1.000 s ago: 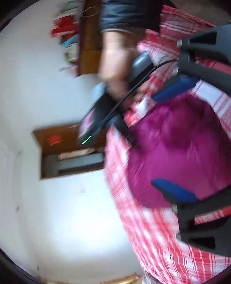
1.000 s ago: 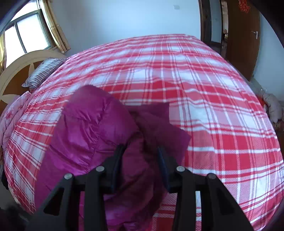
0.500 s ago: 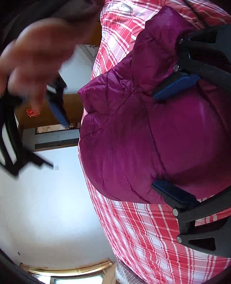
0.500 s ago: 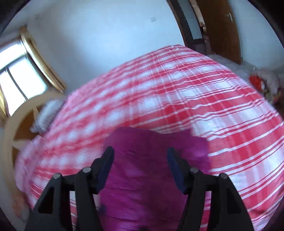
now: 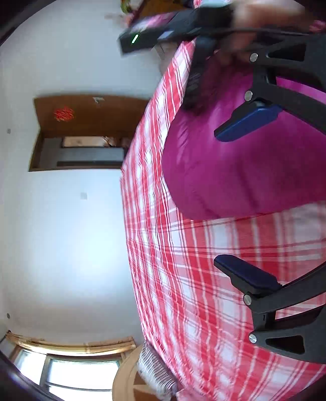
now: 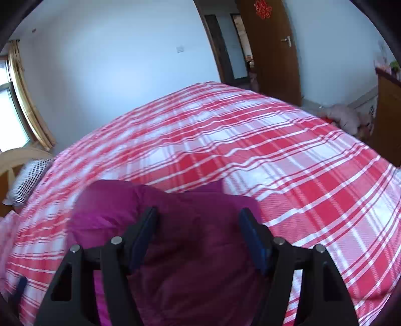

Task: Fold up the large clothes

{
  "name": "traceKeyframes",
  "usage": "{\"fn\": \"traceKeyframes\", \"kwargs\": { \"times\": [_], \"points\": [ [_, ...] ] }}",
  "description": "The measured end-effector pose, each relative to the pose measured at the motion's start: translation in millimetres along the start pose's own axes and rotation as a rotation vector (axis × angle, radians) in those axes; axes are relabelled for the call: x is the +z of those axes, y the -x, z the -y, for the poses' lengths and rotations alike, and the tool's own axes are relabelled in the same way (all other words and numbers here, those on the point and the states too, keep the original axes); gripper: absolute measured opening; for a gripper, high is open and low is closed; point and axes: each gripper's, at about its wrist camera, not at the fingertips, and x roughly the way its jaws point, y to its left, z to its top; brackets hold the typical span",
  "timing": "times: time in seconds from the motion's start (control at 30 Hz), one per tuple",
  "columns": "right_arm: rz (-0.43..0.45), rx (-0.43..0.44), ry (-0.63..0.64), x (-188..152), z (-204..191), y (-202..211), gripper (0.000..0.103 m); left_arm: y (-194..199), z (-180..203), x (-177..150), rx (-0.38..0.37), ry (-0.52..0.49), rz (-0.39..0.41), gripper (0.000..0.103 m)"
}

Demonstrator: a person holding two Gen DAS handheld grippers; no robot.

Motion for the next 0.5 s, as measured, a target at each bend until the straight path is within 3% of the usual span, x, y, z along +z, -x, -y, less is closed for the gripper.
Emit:
{"fn": "traceKeyframes", "kwargs": {
  "times": [0.1,0.13,0.23,0.5],
  "points": [
    [-0.009,-0.003,0.022,-3.5,2.9,-5.6,0.071,-43.1,17.8,8.7,0.069,-0.054,-0.105,0.092],
    [-0.012,0.004,0.022,-4.7,4.4,-5.0,0.071,-58.9,21.1,7.3,0.122,-0.075,-0.139,0.092],
    [-0.057,0.007,0.047,-7.3,4.4,-17.1,0.072,-81.9,24.3,-10.4,0.124,-0.102,-0.198,0.092],
    [-0.119,-0.032,0.129,-19.1,-8.4,-38.9,0.077,-91.1,20.6,-26.4,0.127,-0.101,-0.187,0.095]
  ]
}}
